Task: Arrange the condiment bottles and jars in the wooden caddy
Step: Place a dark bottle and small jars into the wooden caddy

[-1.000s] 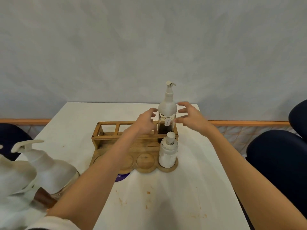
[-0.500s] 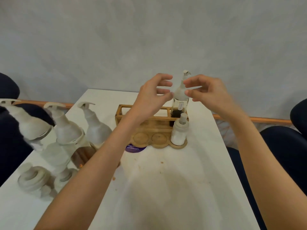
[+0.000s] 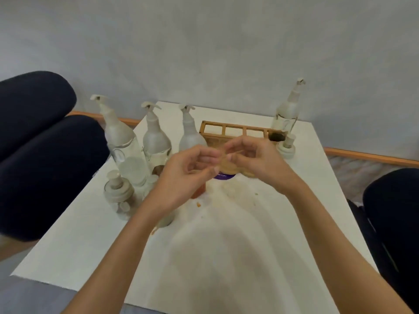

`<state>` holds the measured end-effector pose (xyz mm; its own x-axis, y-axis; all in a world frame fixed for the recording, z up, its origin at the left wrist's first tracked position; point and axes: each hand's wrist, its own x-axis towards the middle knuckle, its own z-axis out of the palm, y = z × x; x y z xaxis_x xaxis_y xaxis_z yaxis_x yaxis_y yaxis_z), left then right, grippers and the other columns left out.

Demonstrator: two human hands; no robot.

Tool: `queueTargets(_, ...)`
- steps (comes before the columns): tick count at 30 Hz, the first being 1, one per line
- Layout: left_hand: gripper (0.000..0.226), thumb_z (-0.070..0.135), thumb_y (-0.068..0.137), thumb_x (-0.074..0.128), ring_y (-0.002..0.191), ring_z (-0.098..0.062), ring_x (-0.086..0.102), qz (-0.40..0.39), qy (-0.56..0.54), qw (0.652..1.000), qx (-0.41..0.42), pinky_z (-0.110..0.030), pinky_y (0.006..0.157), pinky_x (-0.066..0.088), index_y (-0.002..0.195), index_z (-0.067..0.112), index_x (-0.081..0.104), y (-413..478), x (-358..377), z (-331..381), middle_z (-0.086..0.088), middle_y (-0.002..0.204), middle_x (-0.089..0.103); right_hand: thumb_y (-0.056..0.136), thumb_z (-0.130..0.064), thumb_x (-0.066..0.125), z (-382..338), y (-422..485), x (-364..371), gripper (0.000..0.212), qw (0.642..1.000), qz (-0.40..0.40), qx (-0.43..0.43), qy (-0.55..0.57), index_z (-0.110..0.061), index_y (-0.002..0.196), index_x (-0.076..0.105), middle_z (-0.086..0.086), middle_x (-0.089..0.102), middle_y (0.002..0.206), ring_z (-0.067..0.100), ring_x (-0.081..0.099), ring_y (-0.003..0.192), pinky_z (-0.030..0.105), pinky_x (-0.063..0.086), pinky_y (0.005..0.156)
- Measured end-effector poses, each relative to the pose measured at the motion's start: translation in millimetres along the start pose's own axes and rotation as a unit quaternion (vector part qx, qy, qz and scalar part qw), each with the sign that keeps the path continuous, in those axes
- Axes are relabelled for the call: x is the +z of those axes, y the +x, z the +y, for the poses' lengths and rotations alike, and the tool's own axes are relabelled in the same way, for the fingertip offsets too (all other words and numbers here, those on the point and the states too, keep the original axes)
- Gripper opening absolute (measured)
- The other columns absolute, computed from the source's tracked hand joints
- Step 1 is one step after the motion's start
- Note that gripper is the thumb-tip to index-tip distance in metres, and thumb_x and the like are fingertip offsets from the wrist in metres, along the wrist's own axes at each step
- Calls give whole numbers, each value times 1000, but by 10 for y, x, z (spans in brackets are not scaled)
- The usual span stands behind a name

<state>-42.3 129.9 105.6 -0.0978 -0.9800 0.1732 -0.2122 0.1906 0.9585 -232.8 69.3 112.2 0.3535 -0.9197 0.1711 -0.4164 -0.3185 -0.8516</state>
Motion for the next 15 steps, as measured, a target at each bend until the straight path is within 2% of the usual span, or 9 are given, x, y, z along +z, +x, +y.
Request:
queueTargets(3, 24, 3, 87, 70, 96, -12, 70, 41, -7, 999, -31, -27, 89, 55, 107, 15, 70, -243, -219, -222, 0, 98, 75, 88, -12, 69, 32, -100, 344, 19, 1000, -8, 19, 7, -19, 105, 70, -7, 71, 99, 4, 67, 90, 17, 54, 78)
queueTargets(6, 24, 3, 87, 69, 93, -8, 69, 72, 30, 996, -47, -23, 85, 55, 105, 18, 70, -388, -324, -420, 3, 96, 74, 87, -12, 69, 101, -136, 610, 19, 998, 43, 31, -21, -20, 105, 68, -5, 70, 96, 4, 65, 88, 15, 52, 78)
queueTargets(8, 26, 3, 85, 69, 88, -5, 67, 122, 76, 989, -40, -18, 79, 54, 104, 21, 69, -461, -334, -546, 7, 95, 72, 86, -9, 67, 142, -154, 763, 16, 997, 59, 47, -5, -19, 99, 67, 0, 70, 91, 11, 66, 85, 23, 54, 77)
queueTargets(10, 30, 6, 84, 70, 88, -5, 63, 202, 128, 971, -19, -19, 78, 53, 110, 20, 66, -535, -329, -662, 5, 98, 67, 85, -6, 65, 164, -183, 917, 16, 996, 45, 69, 17, -20, 94, 66, 4, 70, 90, 17, 67, 84, 31, 55, 76)
queueTargets(12, 39, 9, 83, 72, 94, -9, 57, 264, 168, 950, 14, -25, 84, 49, 118, 18, 59, -615, -321, -795, 2, 109, 58, 85, -5, 64, 160, -222, 1086, 20, 996, 9, 84, 23, -20, 99, 64, 2, 69, 91, 14, 65, 82, 29, 55, 75)
queueTargets(15, 63, 12, 80, 76, 117, -18, 45, 283, 176, 943, -10, -28, 99, 39, 134, 20, 44, -702, -283, -1030, -1, 128, 39, 86, -2, 63, 192, -247, 1338, 34, 993, -42, 109, 15, -18, 116, 60, 2, 65, 103, 9, 61, 86, 17, 51, 75)
